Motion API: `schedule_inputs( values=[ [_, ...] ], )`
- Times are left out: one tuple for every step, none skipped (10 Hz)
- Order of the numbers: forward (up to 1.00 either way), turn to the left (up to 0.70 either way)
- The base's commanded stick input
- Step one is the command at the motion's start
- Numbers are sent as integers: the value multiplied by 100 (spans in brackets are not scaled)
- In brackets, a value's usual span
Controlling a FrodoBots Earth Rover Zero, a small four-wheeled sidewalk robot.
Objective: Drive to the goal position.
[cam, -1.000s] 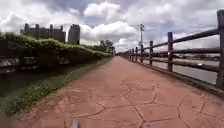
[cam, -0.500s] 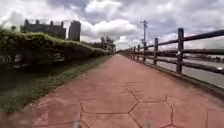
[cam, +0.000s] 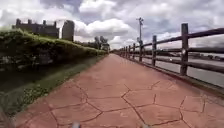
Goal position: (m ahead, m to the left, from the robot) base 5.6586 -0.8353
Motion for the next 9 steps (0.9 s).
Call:
schedule_inputs(
  values=[
    [100,0],
    [100,0],
    [100,0],
    [100,0],
    [100,0],
    [100,0],
    [100,0],
    [100,-12],
    [100,-27]
  ],
)
